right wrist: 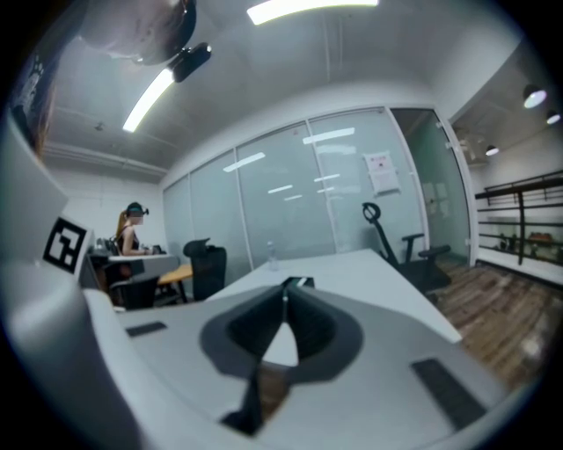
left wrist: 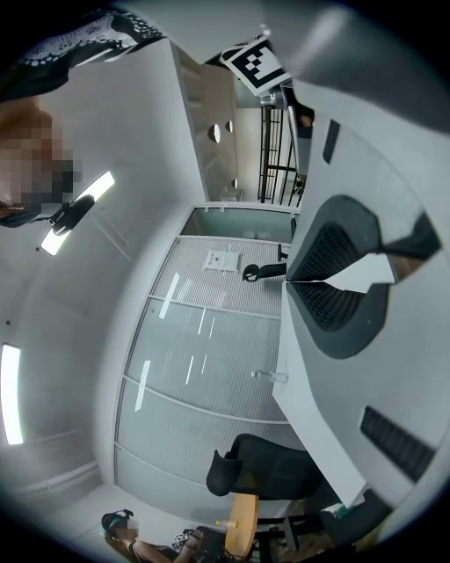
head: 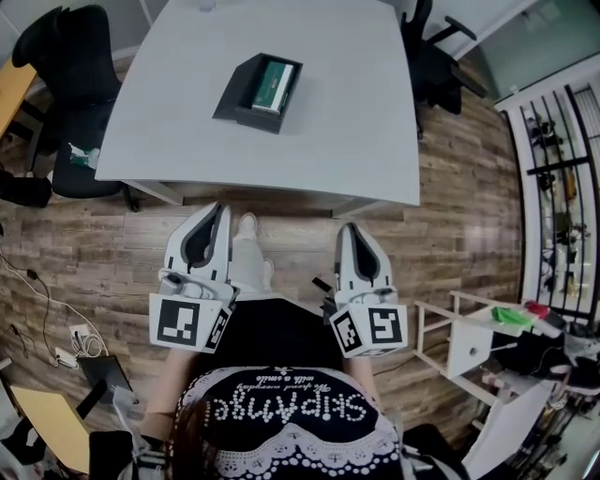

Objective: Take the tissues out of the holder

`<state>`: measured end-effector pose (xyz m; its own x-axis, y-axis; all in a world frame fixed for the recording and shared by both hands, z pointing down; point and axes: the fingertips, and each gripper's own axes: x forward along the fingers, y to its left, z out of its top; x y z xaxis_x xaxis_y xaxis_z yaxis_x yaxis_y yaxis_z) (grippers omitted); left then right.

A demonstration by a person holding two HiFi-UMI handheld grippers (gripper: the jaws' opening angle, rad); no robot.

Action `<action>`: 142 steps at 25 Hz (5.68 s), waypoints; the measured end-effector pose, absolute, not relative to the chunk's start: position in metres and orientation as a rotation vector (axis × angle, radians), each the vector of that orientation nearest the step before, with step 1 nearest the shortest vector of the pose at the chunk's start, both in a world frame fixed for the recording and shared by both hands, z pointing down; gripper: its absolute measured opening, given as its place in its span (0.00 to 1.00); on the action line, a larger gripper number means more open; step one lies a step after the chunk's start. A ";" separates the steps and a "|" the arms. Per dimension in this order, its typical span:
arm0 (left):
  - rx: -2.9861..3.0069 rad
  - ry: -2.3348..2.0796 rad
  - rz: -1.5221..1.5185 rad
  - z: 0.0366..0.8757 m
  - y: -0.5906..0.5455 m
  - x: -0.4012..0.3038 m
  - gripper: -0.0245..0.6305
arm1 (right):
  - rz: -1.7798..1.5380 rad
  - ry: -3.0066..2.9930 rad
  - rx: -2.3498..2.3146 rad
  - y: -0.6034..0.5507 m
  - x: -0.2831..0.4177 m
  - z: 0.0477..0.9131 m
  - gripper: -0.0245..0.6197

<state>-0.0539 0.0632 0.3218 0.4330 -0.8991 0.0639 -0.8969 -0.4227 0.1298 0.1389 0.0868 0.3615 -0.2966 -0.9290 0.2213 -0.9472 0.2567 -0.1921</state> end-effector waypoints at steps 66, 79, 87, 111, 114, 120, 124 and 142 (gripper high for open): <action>2.379 -1.641 0.123 0.351 -0.165 -0.096 0.09 | 0.487 -2.409 1.756 -0.141 0.111 0.360 0.10; 2.359 -1.475 0.272 0.377 -0.185 -0.046 0.46 | 0.507 -2.397 1.801 -0.143 0.148 0.362 0.10; 2.305 -1.397 0.356 0.403 -0.225 -0.017 0.56 | 0.535 -2.386 1.807 -0.149 0.163 0.367 0.10; 2.022 -1.258 0.781 0.550 -0.291 0.018 0.59 | 0.651 -2.306 1.780 -0.200 0.192 0.396 0.10; 1.979 -1.249 0.838 0.561 -0.289 0.014 0.59 | 0.660 -2.299 1.774 -0.203 0.191 0.399 0.10; 1.927 -1.230 0.836 0.569 -0.289 0.012 0.59 | 0.662 -2.302 1.760 -0.209 0.189 0.399 0.10; 1.908 -1.212 0.845 0.571 -0.289 0.011 0.59 | 0.668 -2.307 1.754 -0.210 0.184 0.400 0.10; 1.927 -1.219 0.911 0.564 -0.296 0.010 0.51 | 0.661 -2.308 1.756 -0.205 0.182 0.399 0.10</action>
